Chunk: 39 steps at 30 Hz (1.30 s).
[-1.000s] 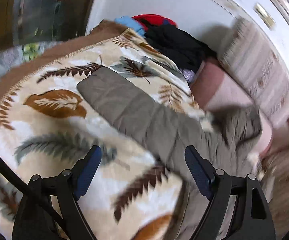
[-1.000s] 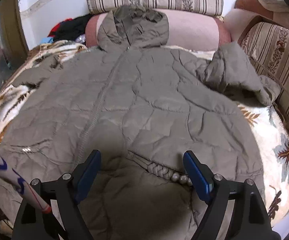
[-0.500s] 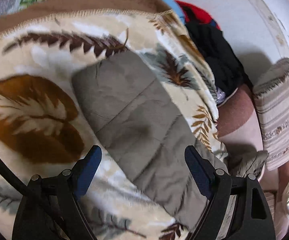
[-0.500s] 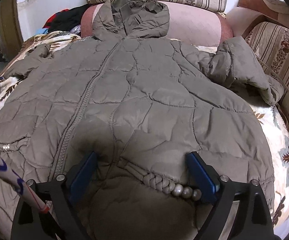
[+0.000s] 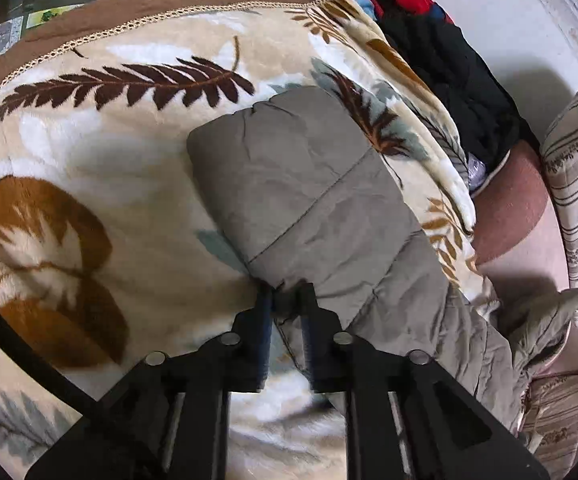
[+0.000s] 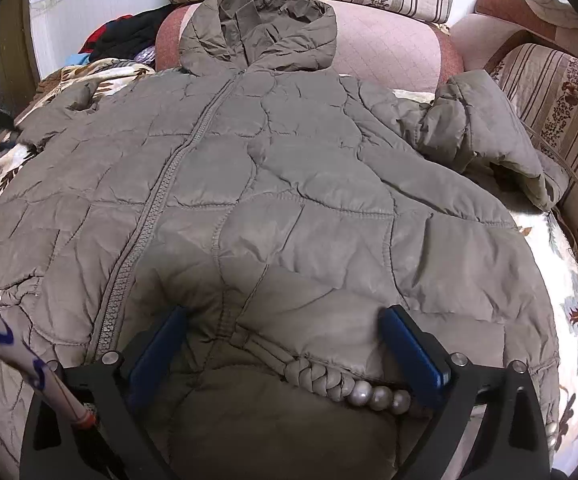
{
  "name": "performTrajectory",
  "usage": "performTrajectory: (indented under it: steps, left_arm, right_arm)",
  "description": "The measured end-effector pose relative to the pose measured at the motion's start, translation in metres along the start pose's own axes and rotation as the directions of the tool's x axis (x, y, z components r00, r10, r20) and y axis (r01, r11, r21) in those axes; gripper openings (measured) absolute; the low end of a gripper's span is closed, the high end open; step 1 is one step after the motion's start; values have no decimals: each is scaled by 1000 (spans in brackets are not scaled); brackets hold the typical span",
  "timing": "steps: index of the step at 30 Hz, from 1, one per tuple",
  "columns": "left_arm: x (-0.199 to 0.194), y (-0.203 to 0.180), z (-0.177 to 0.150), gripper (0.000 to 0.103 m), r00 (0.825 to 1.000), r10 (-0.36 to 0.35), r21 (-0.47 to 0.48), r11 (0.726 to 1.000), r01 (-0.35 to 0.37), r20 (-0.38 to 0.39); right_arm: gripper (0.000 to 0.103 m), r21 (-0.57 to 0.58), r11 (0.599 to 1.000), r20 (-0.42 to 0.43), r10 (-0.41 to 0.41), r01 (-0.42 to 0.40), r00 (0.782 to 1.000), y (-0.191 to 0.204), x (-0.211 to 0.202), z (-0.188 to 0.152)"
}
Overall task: Fold large clothes
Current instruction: 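Grasp the sleeve with the left tool and fold it across the jacket body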
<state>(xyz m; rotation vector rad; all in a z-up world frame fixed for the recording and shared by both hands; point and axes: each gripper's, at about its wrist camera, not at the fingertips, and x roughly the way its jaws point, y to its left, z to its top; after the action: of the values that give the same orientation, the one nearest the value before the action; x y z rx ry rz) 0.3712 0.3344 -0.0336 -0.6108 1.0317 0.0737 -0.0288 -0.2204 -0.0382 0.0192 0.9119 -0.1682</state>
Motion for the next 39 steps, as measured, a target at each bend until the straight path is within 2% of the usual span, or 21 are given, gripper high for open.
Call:
performTrajectory:
  steps: [2, 5, 6, 8, 9, 10, 12, 17, 20, 22, 24, 25, 26, 28, 29, 30, 34, 36, 39]
  left_arm:
    - [-11, -13, -2, 8, 1000, -1, 29, 1000, 0, 20]
    - [-36, -43, -9, 8, 999, -41, 107, 994, 37, 29]
    - [-39, -46, -10, 11, 998, -50, 109, 993, 47, 29]
    - [-47, -44, -12, 31, 996, -92, 67, 994, 90, 19]
    - [-48, -41, -12, 54, 995, -101, 49, 994, 100, 19]
    - [-50, -36, -13, 71, 994, -103, 20, 995, 103, 32]
    - [-50, -29, -15, 75, 994, -98, -14, 995, 99, 51]
    - [-18, -10, -12, 75, 997, -81, -60, 995, 80, -9]
    - [9, -2, -9, 77, 989, -135, -108, 986, 128, -58]
    - [15, -3, -4, 95, 982, -185, -122, 976, 180, -25]
    - [18, -8, -1, 97, 982, -189, -130, 974, 187, -2]
    - [21, -12, 1, 96, 983, -183, -133, 974, 181, 3]
    - [22, -18, 1, 91, 983, -183, -124, 976, 181, -3]
    - [21, -35, -2, 33, 987, -156, -72, 985, 154, -25]
    - [19, -47, -5, 18, 990, -132, -21, 991, 132, -38]
    - [17, -56, -7, 10, 991, -127, 4, 992, 127, -45]
    - [-22, -112, -28, 8, 989, -147, 146, 978, 148, -23]
    - [-43, -143, -43, 8, 982, -185, 219, 958, 186, -26]
    - [-76, -193, -77, 8, 966, -253, 333, 908, 255, -52]
  right_arm:
    - [101, -1, 1000, 5, -1, 1, 1000, 0, 1, 0]
    - [101, 6, 1000, 10, 9, -9, 1000, -1, 1, -2]
    - [101, 9, 1000, 12, 12, -12, 1000, -2, 0, -3]
    - [101, 15, 1000, 18, 21, -21, 1000, -3, -1, -4]
    - [101, 17, 1000, 20, 23, -24, 1000, -4, -2, -5]
    - [101, 19, 999, 23, 27, -27, 999, -4, -2, -6]
    - [101, 21, 999, 26, 32, -33, 999, -5, -3, -7]
    - [101, 25, 999, 30, 42, -43, 999, -6, -3, -9]
    - [101, 26, 999, 27, 42, -42, 999, -6, -2, -9]
    - [102, 25, 999, 26, 41, -42, 999, -6, -1, -9]
    - [102, 24, 999, 20, 39, -39, 999, -5, 0, -8]
    - [102, 23, 999, 18, 38, -38, 999, -5, 1, -8]
    - [103, 22, 999, 16, 38, -38, 999, -5, 2, -7]
    - [103, 22, 999, 14, 40, -41, 999, -5, 3, -7]
    - [103, 23, 999, 13, 44, -44, 999, -5, 4, -7]
    - [103, 25, 999, 13, 47, -47, 999, -5, 5, -7]
    - [103, 31, 998, 16, 62, -63, 998, -7, 6, -7]
    - [103, 33, 997, 20, 69, -69, 997, -7, 6, -7]
    - [103, 38, 996, 26, 77, -78, 997, -9, 5, -9]
